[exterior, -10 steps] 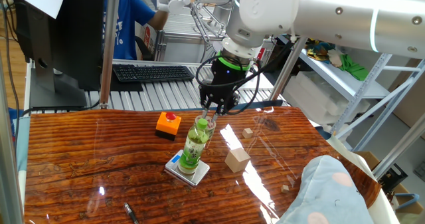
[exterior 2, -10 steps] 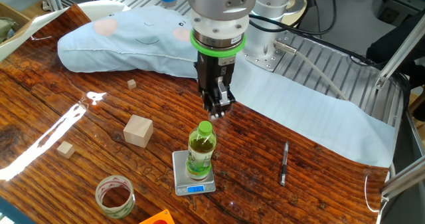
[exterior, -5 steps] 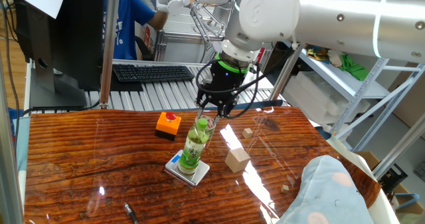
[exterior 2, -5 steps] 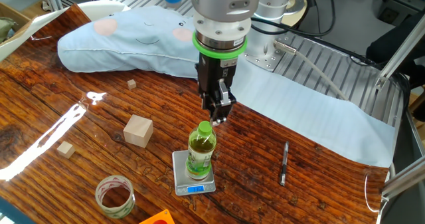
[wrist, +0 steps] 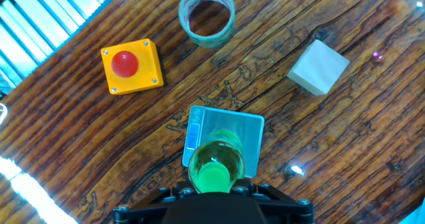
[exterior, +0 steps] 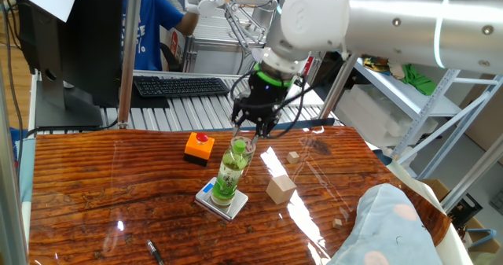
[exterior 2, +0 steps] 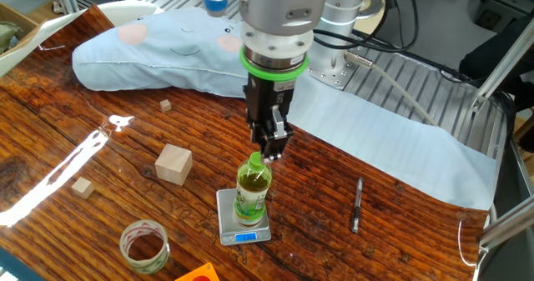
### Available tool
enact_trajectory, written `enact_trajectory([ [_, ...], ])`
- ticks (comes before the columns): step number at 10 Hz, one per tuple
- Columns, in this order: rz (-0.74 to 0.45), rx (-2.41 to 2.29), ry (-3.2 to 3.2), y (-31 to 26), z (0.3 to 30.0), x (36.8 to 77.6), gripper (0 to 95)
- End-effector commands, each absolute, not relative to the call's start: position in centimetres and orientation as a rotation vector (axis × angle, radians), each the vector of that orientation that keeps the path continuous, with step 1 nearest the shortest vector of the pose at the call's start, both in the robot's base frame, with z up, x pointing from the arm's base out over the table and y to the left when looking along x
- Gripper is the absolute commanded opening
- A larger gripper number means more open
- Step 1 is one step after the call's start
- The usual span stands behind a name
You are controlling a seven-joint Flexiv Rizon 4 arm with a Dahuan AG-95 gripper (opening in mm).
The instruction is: Remove the object from the scale
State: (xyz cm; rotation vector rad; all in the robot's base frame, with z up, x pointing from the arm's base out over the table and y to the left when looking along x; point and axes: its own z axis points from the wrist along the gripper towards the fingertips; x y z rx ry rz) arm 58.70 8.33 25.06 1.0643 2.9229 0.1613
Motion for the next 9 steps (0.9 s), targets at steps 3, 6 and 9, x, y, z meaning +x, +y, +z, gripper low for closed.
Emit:
enact_trajectory([
  [3,0.160,1.064,2.923,8.25,24.78,59.31,38.0],
  [6,0.172,1.041,2.931,8.25,24.80,59.31,38.0],
  [9,0.183,0.996,2.947,8.21,24.75,59.35,19.0],
])
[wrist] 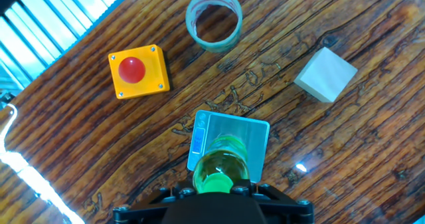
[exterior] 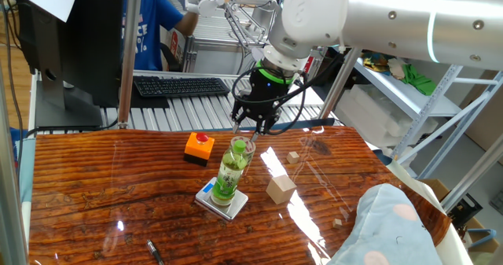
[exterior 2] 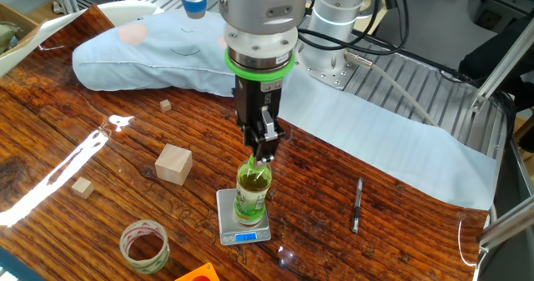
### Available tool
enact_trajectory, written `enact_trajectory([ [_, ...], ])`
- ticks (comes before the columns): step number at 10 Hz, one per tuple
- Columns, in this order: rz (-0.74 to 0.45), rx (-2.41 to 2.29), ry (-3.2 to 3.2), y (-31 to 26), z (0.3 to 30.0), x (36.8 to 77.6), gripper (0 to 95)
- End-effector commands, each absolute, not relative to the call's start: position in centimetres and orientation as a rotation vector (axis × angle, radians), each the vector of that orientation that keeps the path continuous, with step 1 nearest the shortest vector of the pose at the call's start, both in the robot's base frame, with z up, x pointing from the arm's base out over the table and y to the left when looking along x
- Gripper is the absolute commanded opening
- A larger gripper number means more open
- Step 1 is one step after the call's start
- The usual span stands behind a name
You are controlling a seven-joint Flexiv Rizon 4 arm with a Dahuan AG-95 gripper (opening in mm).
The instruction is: Remove the object from the scale
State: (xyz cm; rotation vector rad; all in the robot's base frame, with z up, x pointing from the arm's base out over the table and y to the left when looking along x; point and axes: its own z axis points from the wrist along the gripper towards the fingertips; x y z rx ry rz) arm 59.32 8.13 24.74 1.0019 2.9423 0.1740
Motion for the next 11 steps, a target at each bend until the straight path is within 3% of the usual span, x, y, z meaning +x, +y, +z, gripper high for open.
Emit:
enact_trajectory([
  [1,0.207,0.992,2.953,8.24,24.68,59.37,19.0],
  [11,0.192,1.030,2.942,8.26,24.67,59.36,19.0],
])
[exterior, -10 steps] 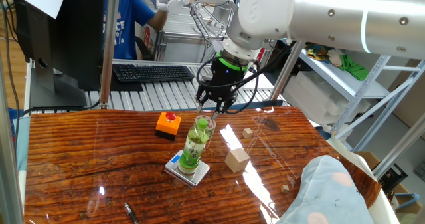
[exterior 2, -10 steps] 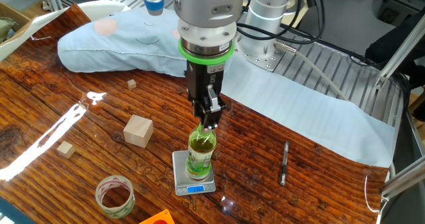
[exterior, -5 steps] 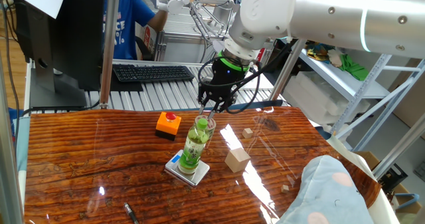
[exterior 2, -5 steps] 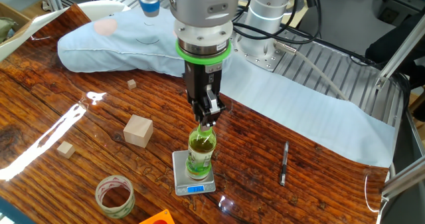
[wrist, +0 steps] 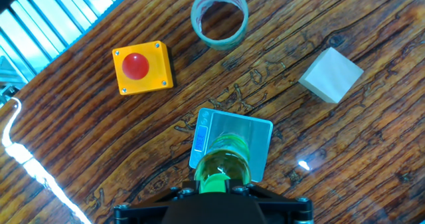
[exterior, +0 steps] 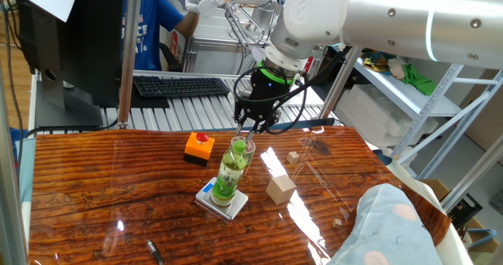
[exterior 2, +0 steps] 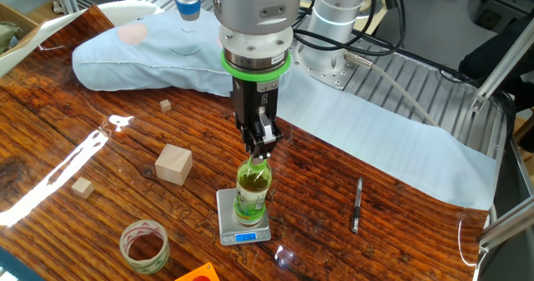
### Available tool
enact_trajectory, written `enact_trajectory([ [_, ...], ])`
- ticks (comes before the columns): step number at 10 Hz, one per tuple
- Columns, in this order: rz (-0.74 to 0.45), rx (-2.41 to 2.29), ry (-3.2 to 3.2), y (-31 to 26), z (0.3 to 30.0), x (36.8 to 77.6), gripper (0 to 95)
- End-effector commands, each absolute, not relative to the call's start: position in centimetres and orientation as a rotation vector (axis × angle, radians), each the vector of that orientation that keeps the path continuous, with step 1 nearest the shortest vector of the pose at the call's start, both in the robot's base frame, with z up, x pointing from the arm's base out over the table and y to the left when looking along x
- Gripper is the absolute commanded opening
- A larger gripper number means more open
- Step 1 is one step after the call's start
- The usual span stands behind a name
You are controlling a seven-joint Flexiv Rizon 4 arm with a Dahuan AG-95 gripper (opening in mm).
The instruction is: Remove the object from the scale
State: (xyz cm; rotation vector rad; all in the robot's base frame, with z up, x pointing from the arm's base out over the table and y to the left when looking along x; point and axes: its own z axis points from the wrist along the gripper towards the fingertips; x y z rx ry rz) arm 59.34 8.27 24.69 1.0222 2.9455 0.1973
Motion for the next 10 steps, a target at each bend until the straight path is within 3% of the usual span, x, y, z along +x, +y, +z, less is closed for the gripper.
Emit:
enact_trajectory([
  [1,0.193,1.029,2.943,8.26,24.67,59.36,19.0],
  [8,0.160,1.005,2.964,8.26,24.67,59.36,19.0],
  [9,0.159,0.999,2.968,8.26,24.67,59.36,0.0],
  [10,0.157,0.995,2.974,8.26,24.67,59.36,0.0],
])
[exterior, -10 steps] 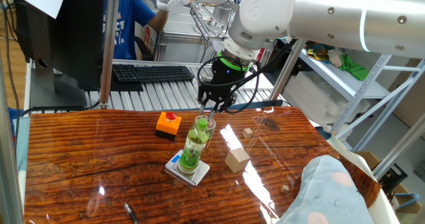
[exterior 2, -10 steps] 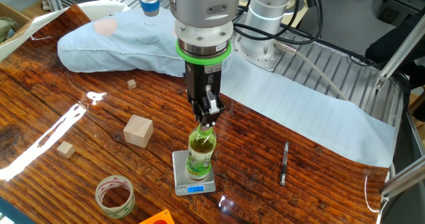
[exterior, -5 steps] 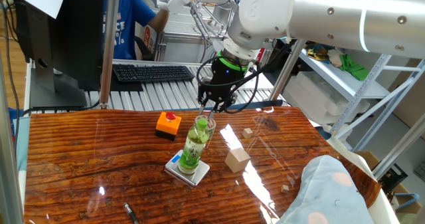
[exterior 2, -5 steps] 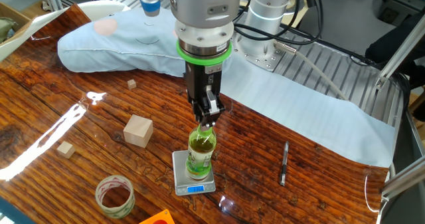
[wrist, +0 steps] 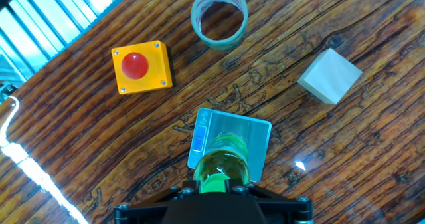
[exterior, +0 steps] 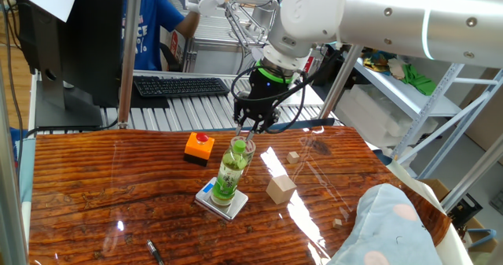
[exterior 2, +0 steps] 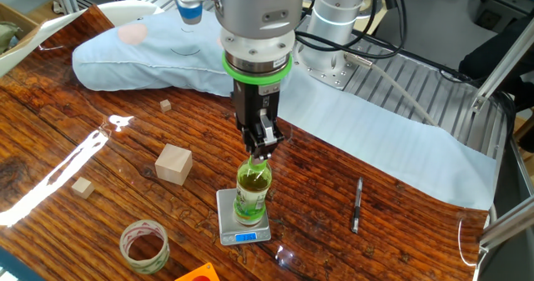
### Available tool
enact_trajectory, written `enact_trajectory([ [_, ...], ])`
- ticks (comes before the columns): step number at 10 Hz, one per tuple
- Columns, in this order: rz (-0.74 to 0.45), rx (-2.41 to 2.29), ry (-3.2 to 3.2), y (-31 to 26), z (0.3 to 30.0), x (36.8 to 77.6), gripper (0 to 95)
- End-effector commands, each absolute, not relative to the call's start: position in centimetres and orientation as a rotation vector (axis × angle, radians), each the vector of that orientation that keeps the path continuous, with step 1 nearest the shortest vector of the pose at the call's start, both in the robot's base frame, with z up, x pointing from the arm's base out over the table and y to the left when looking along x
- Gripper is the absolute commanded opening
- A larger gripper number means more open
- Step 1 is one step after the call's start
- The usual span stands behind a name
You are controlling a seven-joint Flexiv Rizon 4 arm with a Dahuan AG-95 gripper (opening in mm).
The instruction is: Remove the object from the scale
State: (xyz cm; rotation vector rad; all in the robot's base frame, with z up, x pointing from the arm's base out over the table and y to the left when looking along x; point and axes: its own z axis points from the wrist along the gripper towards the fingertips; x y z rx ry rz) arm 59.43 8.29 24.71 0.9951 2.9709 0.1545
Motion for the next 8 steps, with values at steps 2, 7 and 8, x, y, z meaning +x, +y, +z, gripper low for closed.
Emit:
enact_trajectory([
  [2,0.146,0.996,2.973,8.22,24.73,59.36,0.0],
  [7,0.185,1.007,2.967,8.22,24.73,59.36,0.0],
  [8,0.179,1.009,2.967,8.22,24.73,59.36,0.0],
])
